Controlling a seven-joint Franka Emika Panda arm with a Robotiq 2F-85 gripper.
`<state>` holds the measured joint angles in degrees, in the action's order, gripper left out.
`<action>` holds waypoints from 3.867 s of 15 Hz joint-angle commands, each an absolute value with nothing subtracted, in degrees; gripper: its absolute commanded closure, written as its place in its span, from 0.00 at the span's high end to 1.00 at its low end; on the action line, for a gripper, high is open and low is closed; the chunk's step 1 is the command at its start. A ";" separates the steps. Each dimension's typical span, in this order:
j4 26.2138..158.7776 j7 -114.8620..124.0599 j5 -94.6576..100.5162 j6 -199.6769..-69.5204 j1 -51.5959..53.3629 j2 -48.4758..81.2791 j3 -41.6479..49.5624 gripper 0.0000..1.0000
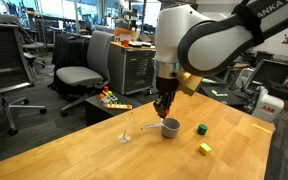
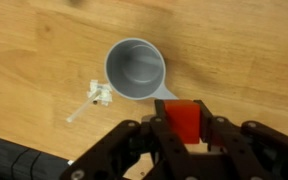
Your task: Put the blocks in the cup
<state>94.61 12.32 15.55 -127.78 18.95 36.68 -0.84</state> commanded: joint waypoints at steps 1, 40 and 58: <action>95.12 14.81 16.68 -127.89 18.07 35.21 0.73 0.09; 91.64 16.29 14.83 -128.38 16.12 43.64 0.95 0.10; 103.89 17.24 15.27 -128.67 16.95 34.79 0.68 1.00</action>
<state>96.82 16.73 14.71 -128.44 16.62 40.52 0.46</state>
